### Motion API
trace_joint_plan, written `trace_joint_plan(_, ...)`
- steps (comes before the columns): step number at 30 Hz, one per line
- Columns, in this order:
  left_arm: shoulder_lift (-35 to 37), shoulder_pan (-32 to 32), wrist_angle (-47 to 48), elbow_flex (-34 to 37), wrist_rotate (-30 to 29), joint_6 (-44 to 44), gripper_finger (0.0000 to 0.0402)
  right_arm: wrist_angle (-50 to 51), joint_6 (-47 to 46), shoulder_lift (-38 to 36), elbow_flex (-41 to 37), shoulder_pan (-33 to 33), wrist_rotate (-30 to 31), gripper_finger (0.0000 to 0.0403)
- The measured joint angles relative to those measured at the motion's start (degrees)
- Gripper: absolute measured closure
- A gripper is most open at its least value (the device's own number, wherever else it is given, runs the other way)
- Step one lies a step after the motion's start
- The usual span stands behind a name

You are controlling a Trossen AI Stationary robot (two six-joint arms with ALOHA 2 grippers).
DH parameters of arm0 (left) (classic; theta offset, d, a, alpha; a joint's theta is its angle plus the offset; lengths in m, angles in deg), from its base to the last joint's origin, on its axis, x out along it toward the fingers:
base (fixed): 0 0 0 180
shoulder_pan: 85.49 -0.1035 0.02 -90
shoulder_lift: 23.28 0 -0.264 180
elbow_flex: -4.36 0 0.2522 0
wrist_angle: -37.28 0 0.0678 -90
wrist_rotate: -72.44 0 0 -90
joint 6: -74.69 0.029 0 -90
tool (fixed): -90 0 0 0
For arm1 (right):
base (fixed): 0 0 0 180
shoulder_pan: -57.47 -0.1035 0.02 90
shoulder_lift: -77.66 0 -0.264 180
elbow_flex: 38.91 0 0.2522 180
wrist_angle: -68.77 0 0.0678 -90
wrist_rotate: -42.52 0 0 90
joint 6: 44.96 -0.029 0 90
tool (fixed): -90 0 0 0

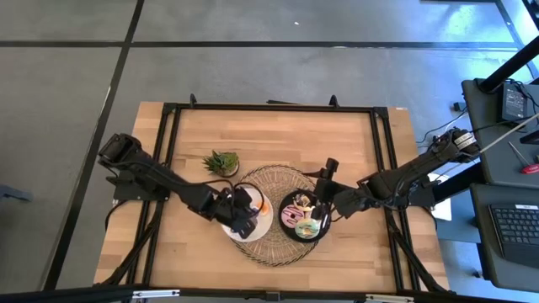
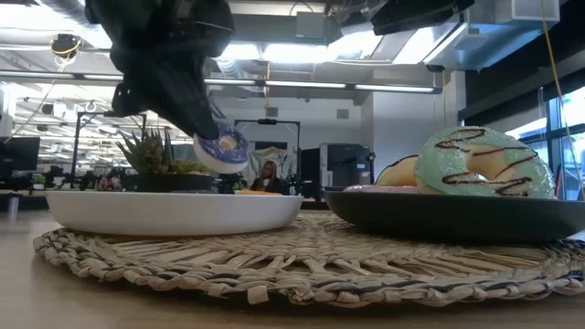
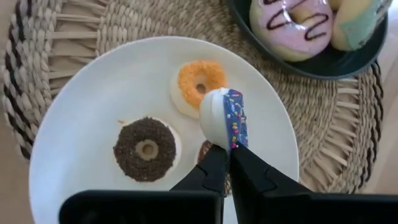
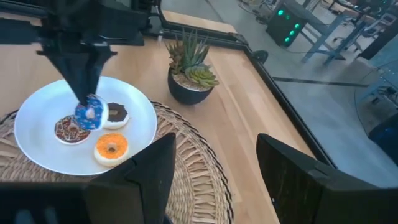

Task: Pick & Place donuts
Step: Put the small violet donut on the white plate

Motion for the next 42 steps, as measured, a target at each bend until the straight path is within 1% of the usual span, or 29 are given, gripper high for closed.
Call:
trace_joint_plan(10, 0.0, -0.8, 0.0, 0.2, 2.8, 0.0, 0.0393, 0.0, 0.2, 0.0, 0.0, 0.0, 0.0, 0.0178)
trace_joint_plan(19, -0.4, -1.0, -0.2, 0.2, 1.4, 0.0, 0.0394, 0.3, 0.2, 0.0, 0.0, 0.0, 0.0, 0.0178)
trace_joint_plan(24, -2.5, -1.6, -1.8, 0.2, 2.9, 0.9, 0.0394, 0.4, 0.1, 0.0, 0.0, 0.0, 0.0, 0.0178)
trace_joint_plan(32, -2.9, -1.7, -1.6, 0.2, 3.6, 1.5, 0.0391, 0.9, 0.0, 0.0, 0.0, 0.0, 0.0, 0.0178)
trace_joint_plan(42, -2.9, -1.7, -1.6, 0.2, 3.1, 1.5, 0.0368, 0.9, 0.0, 0.0, 0.0, 0.0, 0.0, 0.0178)
